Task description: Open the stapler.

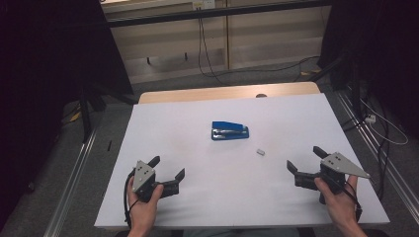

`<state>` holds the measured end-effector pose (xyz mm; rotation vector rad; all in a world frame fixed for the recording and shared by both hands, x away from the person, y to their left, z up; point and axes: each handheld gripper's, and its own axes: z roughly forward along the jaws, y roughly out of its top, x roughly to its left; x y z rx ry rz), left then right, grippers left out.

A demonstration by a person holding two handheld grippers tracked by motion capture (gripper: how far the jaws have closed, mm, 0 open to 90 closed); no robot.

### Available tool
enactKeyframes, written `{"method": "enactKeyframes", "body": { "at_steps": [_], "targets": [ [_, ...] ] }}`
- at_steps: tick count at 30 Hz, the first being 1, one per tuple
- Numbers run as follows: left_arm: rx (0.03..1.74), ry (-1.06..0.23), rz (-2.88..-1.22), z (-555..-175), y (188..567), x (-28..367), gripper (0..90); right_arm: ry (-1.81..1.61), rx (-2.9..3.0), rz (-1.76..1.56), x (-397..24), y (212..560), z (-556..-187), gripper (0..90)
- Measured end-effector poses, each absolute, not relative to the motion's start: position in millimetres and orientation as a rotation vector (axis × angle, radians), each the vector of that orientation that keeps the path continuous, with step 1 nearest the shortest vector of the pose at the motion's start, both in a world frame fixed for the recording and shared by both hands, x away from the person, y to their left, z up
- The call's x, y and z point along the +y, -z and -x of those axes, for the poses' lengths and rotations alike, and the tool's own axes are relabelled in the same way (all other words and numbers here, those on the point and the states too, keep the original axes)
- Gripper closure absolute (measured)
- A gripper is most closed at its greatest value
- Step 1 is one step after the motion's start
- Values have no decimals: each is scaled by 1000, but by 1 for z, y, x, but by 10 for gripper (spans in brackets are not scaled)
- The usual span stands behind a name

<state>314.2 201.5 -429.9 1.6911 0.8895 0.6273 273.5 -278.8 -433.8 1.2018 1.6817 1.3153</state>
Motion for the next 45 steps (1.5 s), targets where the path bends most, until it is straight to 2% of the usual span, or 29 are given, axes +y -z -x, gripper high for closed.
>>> {"method": "enactKeyframes", "body": {
  "at_steps": [8, 20, 25, 34, 36, 45],
  "targets": [
    [954, -610, -1723, -318, 430, 206, 30, -1321, 1697, -1196, -277, 434, -274, 3],
    [865, -587, -1811, -322, 430, 202, 46, -1331, 1752, -1187, -270, 438, -277, 3],
    [884, -604, -1804, -325, 431, 202, 46, -1325, 1765, -1158, -266, 439, -281, 6],
    [878, -543, -1809, -333, 433, 195, 65, -1341, 1728, -1136, -261, 438, -288, 11],
    [873, -486, -1813, -335, 435, 190, 64, -1351, 1739, -1139, -258, 438, -289, 11],
    [844, -526, -1823, -337, 431, 184, 45, -1354, 1780, -1093, -249, 437, -293, 8]
  ]
}}
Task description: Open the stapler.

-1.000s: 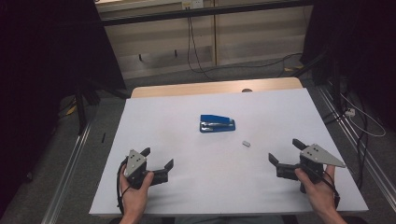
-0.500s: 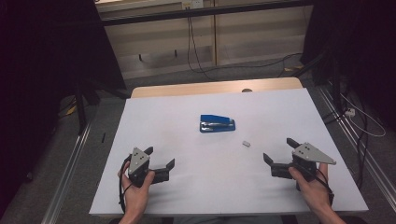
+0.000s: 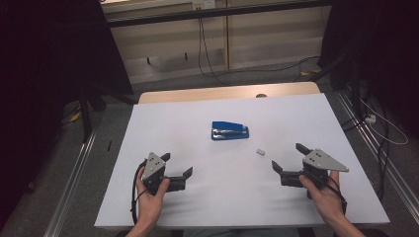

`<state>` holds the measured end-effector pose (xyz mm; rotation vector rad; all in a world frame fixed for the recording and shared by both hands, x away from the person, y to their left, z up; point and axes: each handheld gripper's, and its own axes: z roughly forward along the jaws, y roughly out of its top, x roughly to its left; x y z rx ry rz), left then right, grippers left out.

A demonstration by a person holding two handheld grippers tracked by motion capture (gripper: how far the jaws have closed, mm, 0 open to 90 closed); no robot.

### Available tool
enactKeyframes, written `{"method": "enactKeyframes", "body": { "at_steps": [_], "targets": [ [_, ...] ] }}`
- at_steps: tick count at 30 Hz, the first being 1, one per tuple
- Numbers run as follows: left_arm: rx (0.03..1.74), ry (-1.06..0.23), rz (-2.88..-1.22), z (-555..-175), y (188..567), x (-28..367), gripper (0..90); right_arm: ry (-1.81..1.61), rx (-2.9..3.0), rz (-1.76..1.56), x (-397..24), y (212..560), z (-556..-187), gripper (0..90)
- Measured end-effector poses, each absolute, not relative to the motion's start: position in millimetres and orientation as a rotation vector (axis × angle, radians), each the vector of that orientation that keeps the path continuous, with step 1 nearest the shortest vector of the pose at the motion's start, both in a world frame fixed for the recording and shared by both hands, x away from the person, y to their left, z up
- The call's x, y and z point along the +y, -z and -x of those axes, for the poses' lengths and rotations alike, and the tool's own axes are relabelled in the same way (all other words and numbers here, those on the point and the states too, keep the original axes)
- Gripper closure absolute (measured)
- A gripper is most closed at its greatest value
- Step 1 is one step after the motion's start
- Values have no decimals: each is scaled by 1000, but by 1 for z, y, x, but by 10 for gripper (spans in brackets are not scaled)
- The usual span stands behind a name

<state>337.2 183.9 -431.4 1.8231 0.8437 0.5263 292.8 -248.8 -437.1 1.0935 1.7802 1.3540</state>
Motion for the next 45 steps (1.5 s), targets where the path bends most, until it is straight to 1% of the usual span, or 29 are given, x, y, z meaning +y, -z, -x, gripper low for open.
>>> {"method": "enactKeyframes", "body": {
  "at_steps": [4, 7, 18, 26, 33, 45],
  "targets": [
    [836, -521, -1813, -340, 429, 179, 44, -1349, 1786, -1089, -246, 436, -297, 8],
    [805, -534, -1841, -342, 427, 175, 44, -1345, 1799, -1074, -242, 436, -300, 8],
    [803, -526, -1810, -354, 425, 168, 41, -1365, 1858, -985, -224, 430, -316, 24],
    [777, -522, -1802, -364, 422, 154, 42, -1412, 1847, -1020, -219, 428, -324, 22],
    [775, -526, -1792, -373, 421, 150, 39, -1401, 1873, -1044, -213, 430, -332, 2],
    [770, -532, -1789, -396, 416, 136, 36, -1446, 1847, -1026, -202, 419, -349, 37]
  ]
}}
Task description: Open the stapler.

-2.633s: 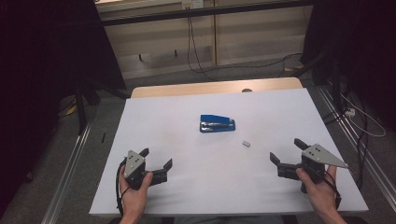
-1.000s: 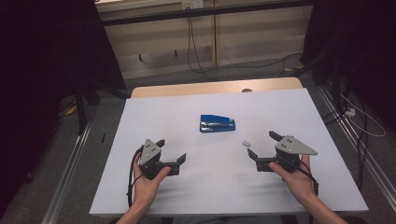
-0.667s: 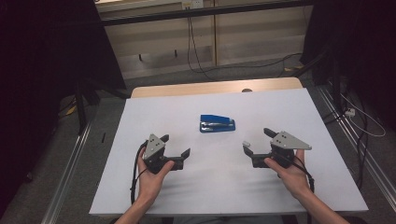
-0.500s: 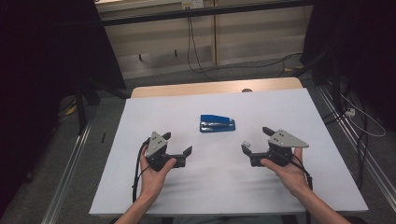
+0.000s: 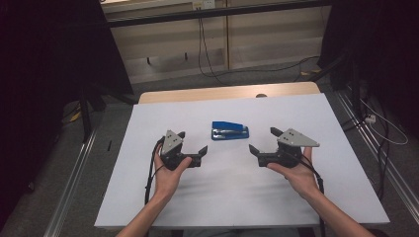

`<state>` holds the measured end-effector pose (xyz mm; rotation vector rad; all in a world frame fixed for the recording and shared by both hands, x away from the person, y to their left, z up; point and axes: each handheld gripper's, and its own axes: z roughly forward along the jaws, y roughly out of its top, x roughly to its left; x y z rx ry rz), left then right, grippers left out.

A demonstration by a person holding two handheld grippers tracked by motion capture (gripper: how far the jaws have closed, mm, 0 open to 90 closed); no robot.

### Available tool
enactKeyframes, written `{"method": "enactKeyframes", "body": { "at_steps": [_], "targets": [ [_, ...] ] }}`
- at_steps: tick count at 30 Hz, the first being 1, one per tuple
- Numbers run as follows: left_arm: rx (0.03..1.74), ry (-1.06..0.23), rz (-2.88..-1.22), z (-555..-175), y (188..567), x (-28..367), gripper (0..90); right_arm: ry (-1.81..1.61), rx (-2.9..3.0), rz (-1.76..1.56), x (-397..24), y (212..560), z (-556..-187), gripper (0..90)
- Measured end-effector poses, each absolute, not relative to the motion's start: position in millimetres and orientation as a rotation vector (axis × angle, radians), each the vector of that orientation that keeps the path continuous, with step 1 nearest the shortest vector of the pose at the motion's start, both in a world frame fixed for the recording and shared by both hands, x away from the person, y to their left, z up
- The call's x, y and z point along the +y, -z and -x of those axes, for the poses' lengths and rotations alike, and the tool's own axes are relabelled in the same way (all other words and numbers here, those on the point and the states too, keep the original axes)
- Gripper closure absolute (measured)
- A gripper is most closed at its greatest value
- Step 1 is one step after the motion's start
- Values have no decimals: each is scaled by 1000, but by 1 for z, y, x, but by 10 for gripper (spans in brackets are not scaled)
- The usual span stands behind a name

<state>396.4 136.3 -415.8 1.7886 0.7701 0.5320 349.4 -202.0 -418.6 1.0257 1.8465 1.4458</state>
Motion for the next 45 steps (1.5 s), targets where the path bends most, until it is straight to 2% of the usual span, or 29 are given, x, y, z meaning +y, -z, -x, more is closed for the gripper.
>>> {"method": "enactKeyframes", "body": {
  "at_steps": [5, 10, 19, 21, 34, 45],
  "targets": [
    [772, -503, -1799, -405, 410, 132, 35, -1439, 1856, -1002, -197, 416, -355, 25],
    [767, -514, -1737, -413, 405, 129, 49, -1473, 1833, -1046, -195, 415, -364, 36],
    [782, -555, -1762, -434, 408, 129, 45, -1454, 1861, -1037, -185, 422, -376, 49],
    [779, -561, -1787, -440, 409, 128, 22, -1464, 1854, -1053, -185, 419, -381, 50],
    [795, -559, -1772, -470, 401, 122, 28, -1481, 1842, -1020, -168, 415, -417, 83],
    [821, -557, -1778, -485, 406, 109, 45, -1524, 1875, -1038, -157, 420, -436, 234]
  ]
}}
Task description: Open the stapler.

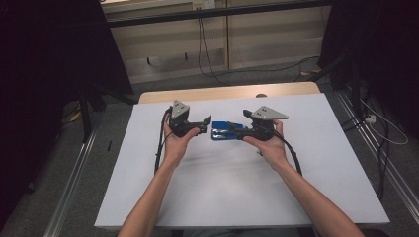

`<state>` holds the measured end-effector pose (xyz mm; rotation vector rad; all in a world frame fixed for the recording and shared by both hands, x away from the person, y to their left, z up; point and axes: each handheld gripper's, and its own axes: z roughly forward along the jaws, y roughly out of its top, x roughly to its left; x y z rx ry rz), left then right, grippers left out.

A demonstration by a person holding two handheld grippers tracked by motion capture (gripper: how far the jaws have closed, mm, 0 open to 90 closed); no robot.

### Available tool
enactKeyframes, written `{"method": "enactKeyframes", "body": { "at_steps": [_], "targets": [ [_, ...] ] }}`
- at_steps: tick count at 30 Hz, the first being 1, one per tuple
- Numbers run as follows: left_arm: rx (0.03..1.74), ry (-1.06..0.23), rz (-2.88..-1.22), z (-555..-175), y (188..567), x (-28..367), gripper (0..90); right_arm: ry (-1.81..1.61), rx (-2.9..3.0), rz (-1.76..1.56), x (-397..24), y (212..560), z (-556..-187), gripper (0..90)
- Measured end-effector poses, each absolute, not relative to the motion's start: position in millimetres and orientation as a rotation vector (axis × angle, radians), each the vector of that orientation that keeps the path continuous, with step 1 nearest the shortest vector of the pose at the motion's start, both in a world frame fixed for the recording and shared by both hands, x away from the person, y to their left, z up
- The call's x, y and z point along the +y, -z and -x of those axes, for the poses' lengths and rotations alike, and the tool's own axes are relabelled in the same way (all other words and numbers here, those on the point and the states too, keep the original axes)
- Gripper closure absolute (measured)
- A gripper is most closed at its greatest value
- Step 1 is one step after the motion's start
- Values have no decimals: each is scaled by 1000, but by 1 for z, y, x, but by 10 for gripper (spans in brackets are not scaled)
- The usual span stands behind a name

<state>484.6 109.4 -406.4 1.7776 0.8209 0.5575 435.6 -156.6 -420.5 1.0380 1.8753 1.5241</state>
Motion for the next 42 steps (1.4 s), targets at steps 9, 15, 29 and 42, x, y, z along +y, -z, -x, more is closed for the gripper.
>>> {"method": "enactKeyframes", "body": {
  "at_steps": [9, 15, 29, 42],
  "targets": [
    [823, -536, -1804, -483, 409, 108, 50, -1494, 1930, -1037, -148, 429, -444, 360],
    [835, -525, -1828, -482, 410, 110, 43, -1469, 1974, -1014, -148, 432, -445, 471],
    [863, -572, -1859, -483, 415, 111, 43, -1486, 1999, -972, -147, 432, -443, 795],
    [846, -539, -1855, -482, 417, 114, 103, -1507, 2015, -1005, -141, 436, -443, 900]
  ]
}}
